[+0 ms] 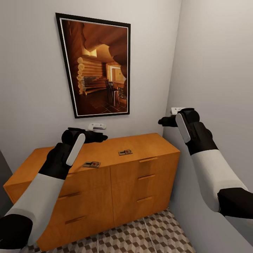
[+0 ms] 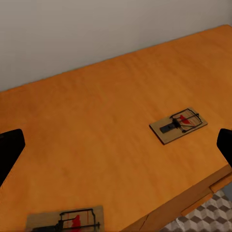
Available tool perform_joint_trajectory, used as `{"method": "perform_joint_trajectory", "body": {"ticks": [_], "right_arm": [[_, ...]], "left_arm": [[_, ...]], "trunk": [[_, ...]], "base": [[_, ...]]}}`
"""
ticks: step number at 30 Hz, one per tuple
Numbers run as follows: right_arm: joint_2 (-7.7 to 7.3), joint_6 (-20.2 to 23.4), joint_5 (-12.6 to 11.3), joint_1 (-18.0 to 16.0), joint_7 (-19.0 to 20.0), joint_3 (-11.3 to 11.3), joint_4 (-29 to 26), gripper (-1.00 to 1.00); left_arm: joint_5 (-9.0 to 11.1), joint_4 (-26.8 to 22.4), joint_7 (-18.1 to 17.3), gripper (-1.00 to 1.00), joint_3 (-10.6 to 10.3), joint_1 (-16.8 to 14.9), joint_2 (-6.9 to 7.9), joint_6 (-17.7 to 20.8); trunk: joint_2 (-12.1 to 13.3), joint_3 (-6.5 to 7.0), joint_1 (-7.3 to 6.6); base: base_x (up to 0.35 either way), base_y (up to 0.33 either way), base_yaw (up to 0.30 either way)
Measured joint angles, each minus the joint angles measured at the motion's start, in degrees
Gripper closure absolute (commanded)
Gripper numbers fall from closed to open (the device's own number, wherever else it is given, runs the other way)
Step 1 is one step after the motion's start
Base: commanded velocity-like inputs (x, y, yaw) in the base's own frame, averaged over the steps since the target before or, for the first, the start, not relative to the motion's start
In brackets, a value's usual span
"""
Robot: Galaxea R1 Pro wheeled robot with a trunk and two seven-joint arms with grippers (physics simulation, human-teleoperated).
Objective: Take the four mousetraps from the cabinet in the bathroom and place them on the bathroom floor. Make sure all four end up on the same floor surface, and ensure that at least two of them are either under or directly next to the same bathroom sink.
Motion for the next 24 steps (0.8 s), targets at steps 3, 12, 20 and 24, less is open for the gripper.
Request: {"method": "perform_joint_trajectory", "body": {"ticks": [3, 12, 20, 24], "right_arm": [[0.02, 0.0, -0.2, 0.0, 0.0, 0.1, 0.2, -1.00], [0.15, 0.0, -0.1, 0.0, -0.2, 0.2, 1.3, -1.00], [1.13, 0.0, -0.1, 0.2, -0.3, 0.2, 1.9, -1.00], [1.50, 0.0, -0.1, 0.3, -0.5, 0.3, 2.0, -1.00]], "left_arm": [[0.1, 0.1, 0.0, -1.00, 0.0, 0.0, 0.64, 0.0], [0.2, 0.5, 0.0, -1.00, 0.0, 0.0, 1.34, 0.0], [0.5, 1.7, 0.0, -1.00, 0.0, 0.0, 1.38, 0.0], [1.2, 3.6, 0.0, -1.00, 0.0, 0.0, 1.37, 0.0]], "trunk": [[0.0, 0.00, 0.00], [0.0, 0.00, 0.00], [0.0, 0.00, 0.00], [0.0, 0.00, 0.00]], "base": [[0.000, 0.000, 0.000], [0.000, 0.000, 0.000], [0.000, 0.000, 0.000], [0.000, 0.000, 0.000]]}}
